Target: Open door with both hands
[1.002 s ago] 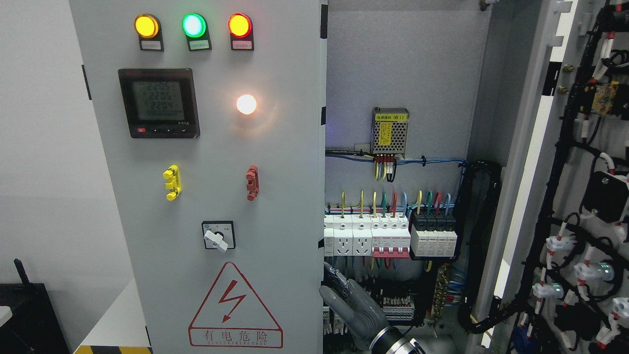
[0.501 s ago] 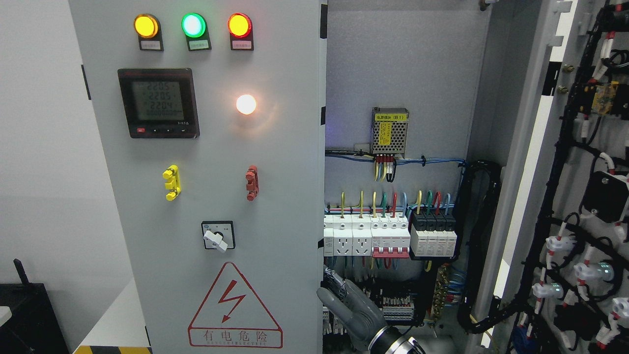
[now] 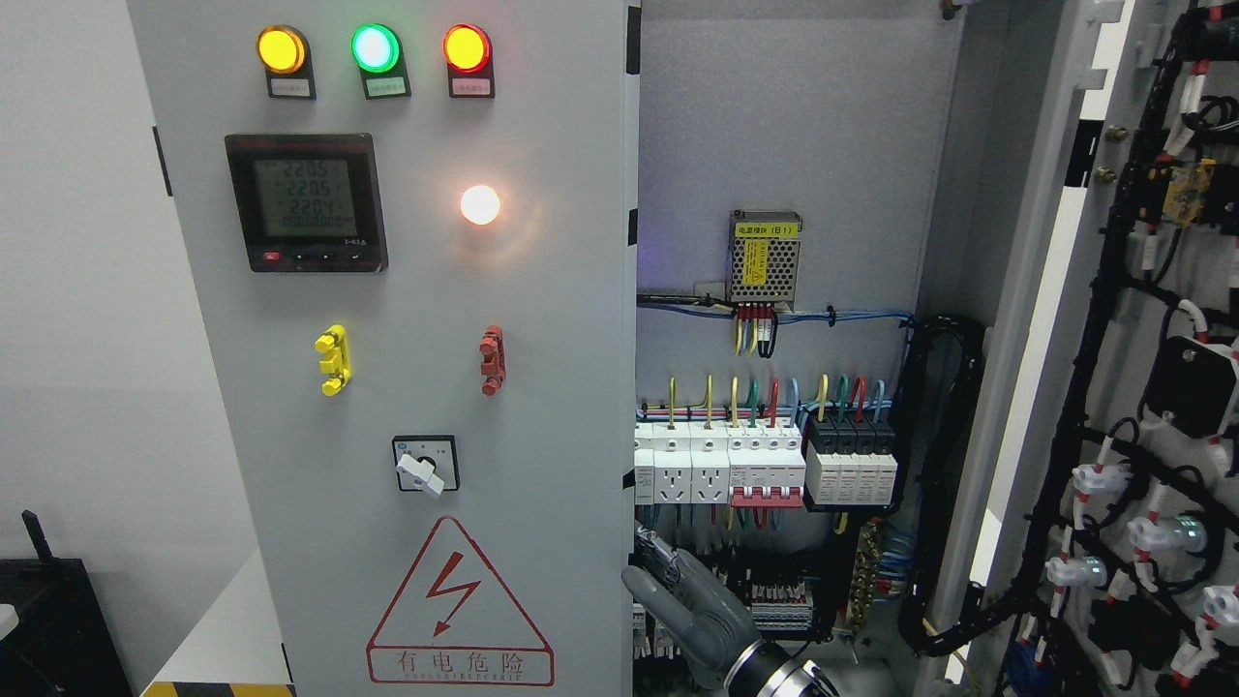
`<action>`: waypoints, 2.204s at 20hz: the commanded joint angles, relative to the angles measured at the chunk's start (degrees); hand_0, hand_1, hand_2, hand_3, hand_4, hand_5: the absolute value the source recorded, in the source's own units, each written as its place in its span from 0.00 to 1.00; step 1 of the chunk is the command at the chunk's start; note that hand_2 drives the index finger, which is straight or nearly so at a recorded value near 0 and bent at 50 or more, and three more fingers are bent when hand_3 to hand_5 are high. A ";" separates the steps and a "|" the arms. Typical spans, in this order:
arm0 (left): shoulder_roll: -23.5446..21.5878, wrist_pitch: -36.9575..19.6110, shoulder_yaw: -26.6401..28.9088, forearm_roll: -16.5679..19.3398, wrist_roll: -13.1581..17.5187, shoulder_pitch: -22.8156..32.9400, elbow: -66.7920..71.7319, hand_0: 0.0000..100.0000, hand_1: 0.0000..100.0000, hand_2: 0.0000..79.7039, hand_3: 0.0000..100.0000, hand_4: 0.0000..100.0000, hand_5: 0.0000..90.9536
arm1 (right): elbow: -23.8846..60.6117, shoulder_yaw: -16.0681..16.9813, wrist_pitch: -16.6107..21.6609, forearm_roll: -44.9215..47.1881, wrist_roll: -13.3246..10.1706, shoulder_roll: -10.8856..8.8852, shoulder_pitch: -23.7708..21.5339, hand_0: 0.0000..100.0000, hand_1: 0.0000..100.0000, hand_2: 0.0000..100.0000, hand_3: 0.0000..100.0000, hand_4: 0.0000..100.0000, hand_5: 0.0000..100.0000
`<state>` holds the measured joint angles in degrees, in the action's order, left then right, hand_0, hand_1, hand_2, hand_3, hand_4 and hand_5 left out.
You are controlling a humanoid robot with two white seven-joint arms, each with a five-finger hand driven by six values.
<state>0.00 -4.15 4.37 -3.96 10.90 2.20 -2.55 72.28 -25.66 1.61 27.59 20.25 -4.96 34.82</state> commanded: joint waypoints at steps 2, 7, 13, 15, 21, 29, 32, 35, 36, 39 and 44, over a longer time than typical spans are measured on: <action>1.93 0.11 0.02 0.00 0.00 0.00 0.00 0.12 0.39 0.00 0.00 0.00 0.00 | 0.23 -0.01 0.15 0.01 1.71 0.21 -0.19 0.12 0.39 0.00 0.00 0.00 0.00; 1.93 0.02 0.02 0.00 0.00 0.00 0.00 0.12 0.39 0.00 0.00 0.00 0.00 | 0.58 -0.01 0.32 0.01 1.89 0.12 -0.46 0.12 0.39 0.00 0.00 0.00 0.00; 1.93 0.11 0.02 0.00 0.00 0.00 0.00 0.12 0.39 0.00 0.00 0.00 0.00 | 5.40 -0.27 0.32 1.49 2.16 -0.40 -2.91 0.12 0.39 0.00 0.00 0.00 0.00; 1.93 0.02 -0.06 0.00 0.00 0.00 0.00 0.12 0.39 0.00 0.00 0.00 0.00 | 6.64 -0.71 0.23 3.78 2.16 -0.49 -3.53 0.12 0.39 0.00 0.00 0.00 0.00; 1.93 0.02 -0.06 0.00 0.00 0.00 0.00 0.12 0.39 0.00 0.00 0.00 0.00 | 9.28 -1.06 0.06 4.75 2.16 -0.40 -4.41 0.12 0.39 0.00 0.00 0.00 0.00; 1.93 0.02 -0.06 0.00 0.00 0.00 0.00 0.12 0.39 0.00 0.00 0.00 0.00 | 12.44 -2.20 -2.75 8.27 2.25 0.04 -4.41 0.12 0.39 0.00 0.00 0.00 0.00; 1.93 0.02 0.02 0.00 0.00 0.00 0.00 0.12 0.39 0.00 0.00 0.00 0.00 | 13.14 -2.64 -2.75 8.27 2.33 0.12 -4.41 0.12 0.39 0.00 0.00 0.00 0.00; 1.93 0.02 0.02 0.00 0.00 0.00 0.00 0.12 0.39 0.00 0.00 0.00 0.00 | 14.20 -2.73 -2.75 8.36 4.96 0.21 -4.50 0.12 0.39 0.00 0.00 0.00 0.00; 1.93 0.02 0.02 0.00 0.00 0.00 0.00 0.12 0.39 0.00 0.00 0.00 0.00 | 14.46 -2.99 -2.75 8.36 5.67 0.21 -4.50 0.12 0.39 0.00 0.00 0.00 0.00; 1.93 0.02 0.02 0.00 0.00 0.00 0.00 0.12 0.39 0.00 0.00 0.00 0.00 | 15.69 -3.43 -2.75 8.36 5.85 0.21 -5.46 0.12 0.39 0.00 0.00 0.00 0.00; 1.93 0.02 -0.06 0.00 0.00 0.00 0.00 0.12 0.39 0.00 0.00 0.00 0.00 | 16.92 -5.10 -2.84 8.44 5.94 0.21 -6.08 0.12 0.39 0.00 0.00 0.00 0.00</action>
<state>0.00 -4.08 4.36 -3.96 10.90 2.20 -2.55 85.68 -28.66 -1.19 35.85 25.97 -4.90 29.56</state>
